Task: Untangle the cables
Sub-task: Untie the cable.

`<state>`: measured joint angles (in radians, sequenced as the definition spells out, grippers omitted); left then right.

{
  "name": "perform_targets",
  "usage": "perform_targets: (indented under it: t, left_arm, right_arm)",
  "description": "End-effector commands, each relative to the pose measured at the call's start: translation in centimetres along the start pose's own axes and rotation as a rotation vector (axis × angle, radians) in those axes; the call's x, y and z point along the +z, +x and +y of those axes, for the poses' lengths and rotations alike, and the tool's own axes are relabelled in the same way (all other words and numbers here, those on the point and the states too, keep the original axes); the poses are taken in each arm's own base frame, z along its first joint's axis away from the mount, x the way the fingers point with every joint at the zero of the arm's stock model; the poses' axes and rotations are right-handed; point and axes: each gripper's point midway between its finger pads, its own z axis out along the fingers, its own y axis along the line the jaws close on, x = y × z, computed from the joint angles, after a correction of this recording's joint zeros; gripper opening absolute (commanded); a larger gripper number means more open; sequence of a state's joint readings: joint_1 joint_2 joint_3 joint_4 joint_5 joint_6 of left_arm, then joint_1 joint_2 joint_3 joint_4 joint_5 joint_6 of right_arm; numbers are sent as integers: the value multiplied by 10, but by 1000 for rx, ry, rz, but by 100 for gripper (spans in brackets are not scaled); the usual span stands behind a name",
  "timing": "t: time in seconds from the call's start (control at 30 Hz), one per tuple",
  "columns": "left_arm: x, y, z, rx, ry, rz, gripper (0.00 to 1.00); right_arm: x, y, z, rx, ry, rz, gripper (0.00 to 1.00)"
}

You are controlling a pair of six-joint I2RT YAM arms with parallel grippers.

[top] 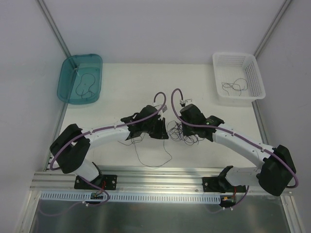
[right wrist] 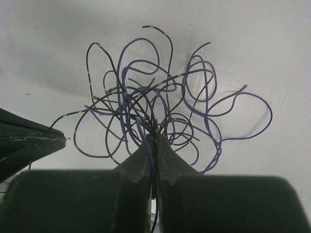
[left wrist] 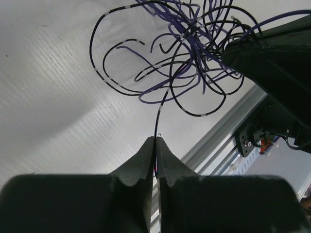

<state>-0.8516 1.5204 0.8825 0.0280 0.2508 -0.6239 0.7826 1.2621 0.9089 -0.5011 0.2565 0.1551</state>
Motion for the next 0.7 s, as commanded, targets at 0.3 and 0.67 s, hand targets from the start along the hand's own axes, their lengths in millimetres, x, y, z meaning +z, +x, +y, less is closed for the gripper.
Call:
perform_targets:
  t: [0.3, 0.67]
  left_arm:
    - [-69, -42, 38, 41, -164, -222, 0]
    - [-196, -87, 75, 34, -286, -483, 0]
  right_arm:
    - [-10, 0, -45, 23, 164, -53, 1]
    - [-12, 24, -105, 207, 264, 4, 1]
